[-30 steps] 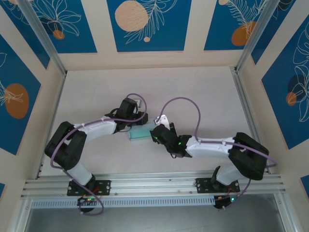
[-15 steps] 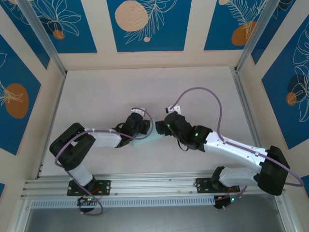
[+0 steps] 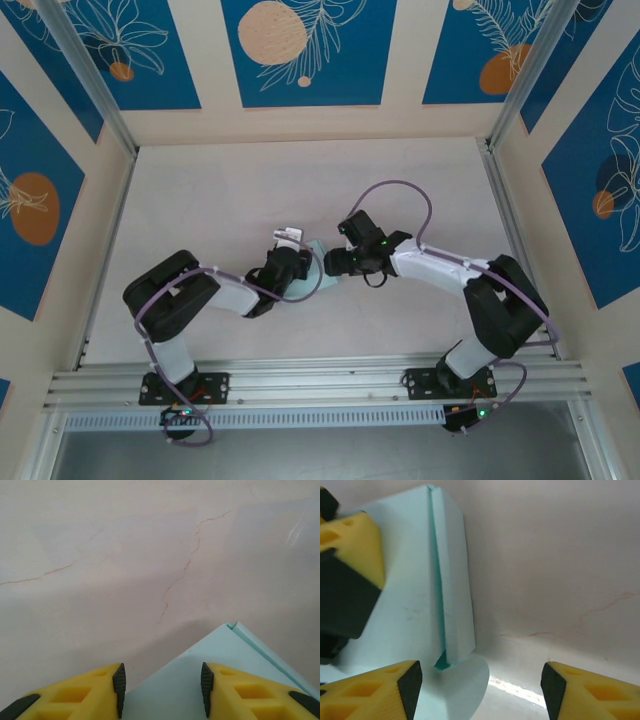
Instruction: Fold the paper box
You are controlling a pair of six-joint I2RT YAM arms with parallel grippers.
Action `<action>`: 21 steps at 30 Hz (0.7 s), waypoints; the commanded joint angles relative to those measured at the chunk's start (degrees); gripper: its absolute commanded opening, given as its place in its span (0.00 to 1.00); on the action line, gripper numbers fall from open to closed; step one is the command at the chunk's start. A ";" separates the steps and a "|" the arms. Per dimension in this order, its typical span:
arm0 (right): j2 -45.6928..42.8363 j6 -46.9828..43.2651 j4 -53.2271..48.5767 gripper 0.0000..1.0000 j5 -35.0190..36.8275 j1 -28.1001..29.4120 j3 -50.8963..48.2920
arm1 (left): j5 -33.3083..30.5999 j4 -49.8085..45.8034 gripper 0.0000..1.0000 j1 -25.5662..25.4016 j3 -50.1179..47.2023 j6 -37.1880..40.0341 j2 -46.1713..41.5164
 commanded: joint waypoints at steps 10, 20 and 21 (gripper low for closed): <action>8.09 0.55 3.75 0.53 -5.05 -0.52 -3.09 | 6.07 -18.59 0.52 1.43 -1.81 -7.11 -15.04; 2.08 -0.99 -0.56 0.53 -5.93 0.35 1.08 | 8.43 -48.75 0.64 8.25 -3.59 -21.10 -36.53; 1.41 -0.99 -1.00 0.54 -6.09 0.27 1.74 | 11.03 -48.28 0.64 10.09 -5.50 -21.91 -37.88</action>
